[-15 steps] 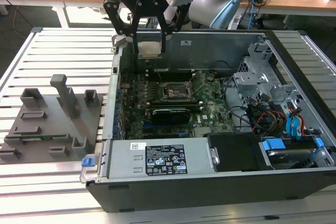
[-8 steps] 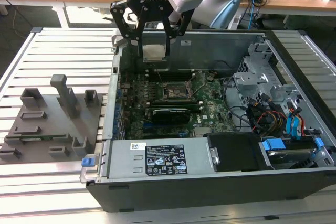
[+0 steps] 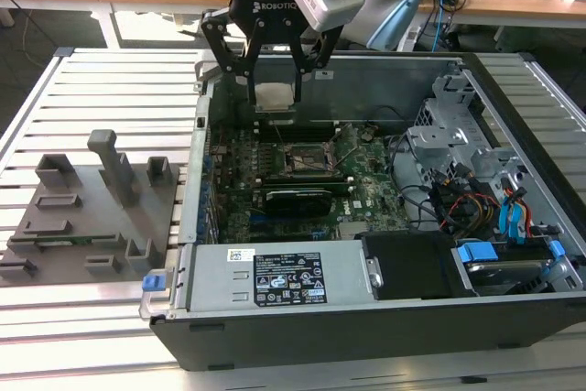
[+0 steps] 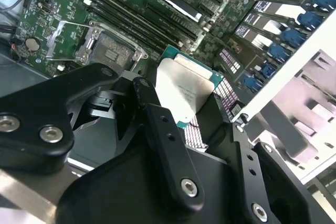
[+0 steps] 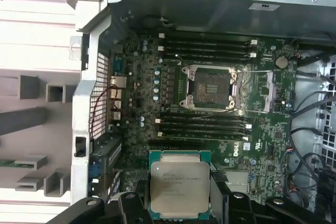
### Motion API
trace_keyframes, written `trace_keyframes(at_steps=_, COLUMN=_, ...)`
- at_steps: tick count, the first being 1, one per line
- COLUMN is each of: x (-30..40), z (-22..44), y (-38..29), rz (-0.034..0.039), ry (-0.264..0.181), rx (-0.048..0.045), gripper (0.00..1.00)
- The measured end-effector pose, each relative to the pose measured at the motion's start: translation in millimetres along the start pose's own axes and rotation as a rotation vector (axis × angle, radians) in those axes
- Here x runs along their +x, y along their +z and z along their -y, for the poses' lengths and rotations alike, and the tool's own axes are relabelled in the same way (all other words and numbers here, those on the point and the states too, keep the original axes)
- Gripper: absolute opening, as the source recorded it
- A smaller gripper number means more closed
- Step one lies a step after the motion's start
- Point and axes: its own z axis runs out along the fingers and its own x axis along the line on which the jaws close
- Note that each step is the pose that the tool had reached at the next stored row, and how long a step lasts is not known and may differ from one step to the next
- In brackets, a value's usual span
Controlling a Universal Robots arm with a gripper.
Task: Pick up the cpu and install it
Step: 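Pick up the cpu and move it towards the insertion slot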
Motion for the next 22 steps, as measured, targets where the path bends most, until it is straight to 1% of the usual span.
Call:
trace_keyframes(at_steps=1, x=-2.8, z=-1.1, y=3.5, rz=-0.0001, ry=0.0, rx=0.0001, gripper=0.55)
trace_keyframes(at_steps=3, x=-4.6, z=-1.9, y=5.9, rz=-0.0002, ry=0.0, rx=0.0001, gripper=0.55)
trace_keyframes(at_steps=5, x=-8.5, z=-3.7, y=11.4, rz=-0.0002, ry=0.0, rx=0.0001, gripper=0.55)
trace_keyframes(at_steps=9, x=-12.0, z=-5.3, y=16.1, rz=-0.0003, ry=0.0, rx=0.0001, gripper=0.55)
trace_keyframes(at_steps=12, x=-16.8, z=-7.5, y=22.6, rz=-0.0005, ry=0.0, rx=0.0, gripper=0.55)
trace_keyframes(at_steps=14, x=-18.8, z=-8.3, y=25.0, rz=-0.0005, ry=0.0, rx=0.0001, gripper=0.55)
trace_keyframes(at_steps=15, x=-21.9, z=-9.7, y=28.9, rz=-0.0006, ry=0.0, rx=-0.0001, gripper=0.55)
trace_keyframes(at_steps=17, x=-24.1, z=-10.6, y=31.4, rz=-0.0006, ry=0.0, rx=0.0, gripper=0.55)
trace_keyframes(at_steps=18, x=-26.3, z=-11.6, y=34.6, rz=-0.0007, ry=0.0, rx=0.0, gripper=0.55)
trace_keyframes(at_steps=20, x=-29.4, z=-13.0, y=38.8, rz=-0.0009, ry=0.0, rx=0.0, gripper=0.55)
trace_keyframes(at_steps=22, x=-30.9, z=-13.9, y=41.1, rz=-0.0008, ry=0.0, rx=-0.0001, gripper=0.55)
